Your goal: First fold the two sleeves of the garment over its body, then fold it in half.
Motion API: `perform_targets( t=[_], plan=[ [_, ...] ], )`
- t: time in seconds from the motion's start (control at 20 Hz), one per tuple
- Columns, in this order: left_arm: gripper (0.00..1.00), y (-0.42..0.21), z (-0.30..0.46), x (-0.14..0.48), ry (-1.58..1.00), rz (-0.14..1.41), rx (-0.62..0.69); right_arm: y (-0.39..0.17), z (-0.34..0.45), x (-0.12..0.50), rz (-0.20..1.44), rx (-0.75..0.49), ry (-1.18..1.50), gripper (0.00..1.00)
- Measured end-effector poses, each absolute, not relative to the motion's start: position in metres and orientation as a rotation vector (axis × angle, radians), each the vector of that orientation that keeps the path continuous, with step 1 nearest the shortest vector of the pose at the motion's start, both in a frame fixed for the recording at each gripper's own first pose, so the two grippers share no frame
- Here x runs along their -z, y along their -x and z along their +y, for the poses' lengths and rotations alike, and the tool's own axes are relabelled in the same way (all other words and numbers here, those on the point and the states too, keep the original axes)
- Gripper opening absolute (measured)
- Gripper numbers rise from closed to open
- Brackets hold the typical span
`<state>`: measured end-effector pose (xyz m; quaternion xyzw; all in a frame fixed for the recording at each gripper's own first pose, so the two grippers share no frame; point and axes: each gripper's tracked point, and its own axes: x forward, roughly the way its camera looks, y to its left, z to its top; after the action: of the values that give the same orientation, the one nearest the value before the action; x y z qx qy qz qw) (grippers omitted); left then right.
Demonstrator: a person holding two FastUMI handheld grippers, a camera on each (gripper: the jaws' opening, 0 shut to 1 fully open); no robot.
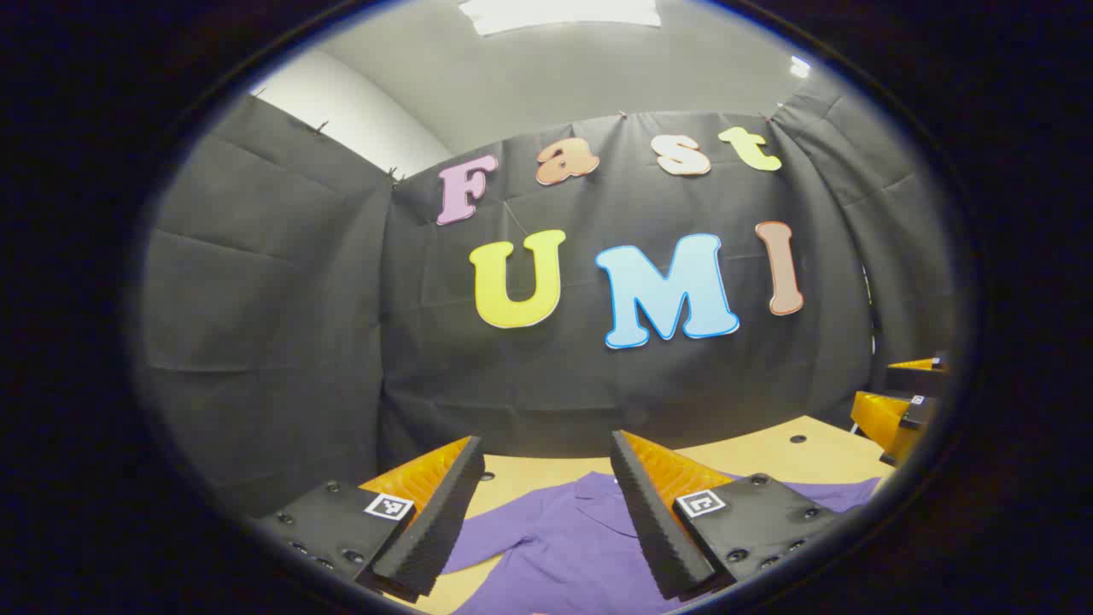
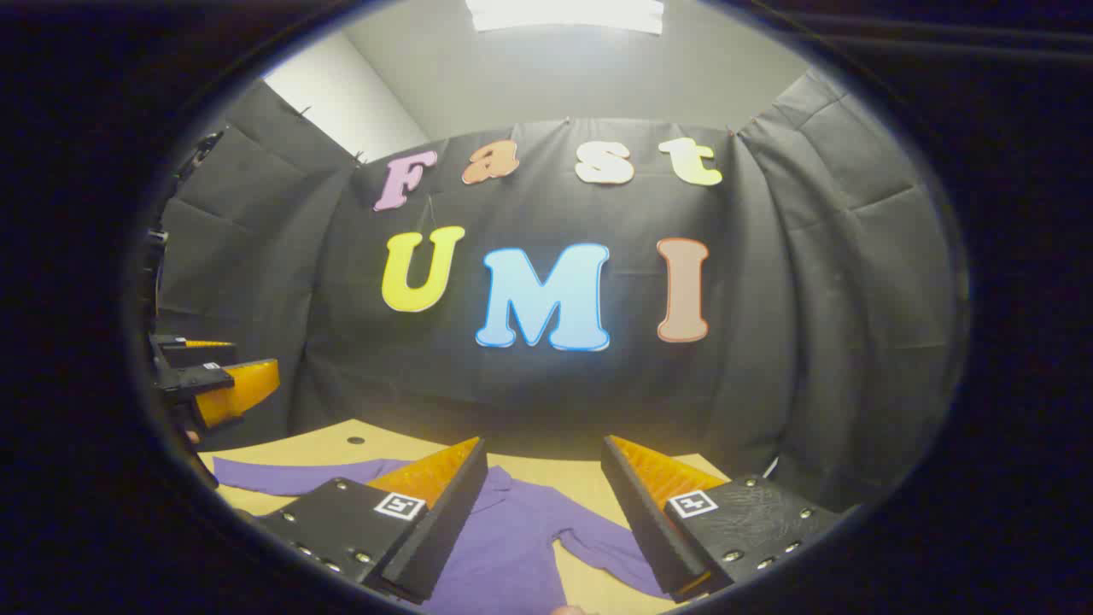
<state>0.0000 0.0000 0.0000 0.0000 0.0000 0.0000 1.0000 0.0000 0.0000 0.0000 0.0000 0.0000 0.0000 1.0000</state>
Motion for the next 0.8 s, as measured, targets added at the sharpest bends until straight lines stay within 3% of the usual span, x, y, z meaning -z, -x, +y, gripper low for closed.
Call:
perform_targets(
  t=[0.25, 0.8],
  plan=[
    [0.94, -0.029, -0.014, -0.001, 0.077, 0.005, 0.060, -0.010, -0.024, -0.001, 0.007, 0.111, 0.045, 0.88],
    [0.94, -0.073, -0.004, 0.004, 0.066, 0.012, 0.139, -0.020, -0.011, 0.020, 0.112, 0.183, 0.044, 0.89]
  ],
)
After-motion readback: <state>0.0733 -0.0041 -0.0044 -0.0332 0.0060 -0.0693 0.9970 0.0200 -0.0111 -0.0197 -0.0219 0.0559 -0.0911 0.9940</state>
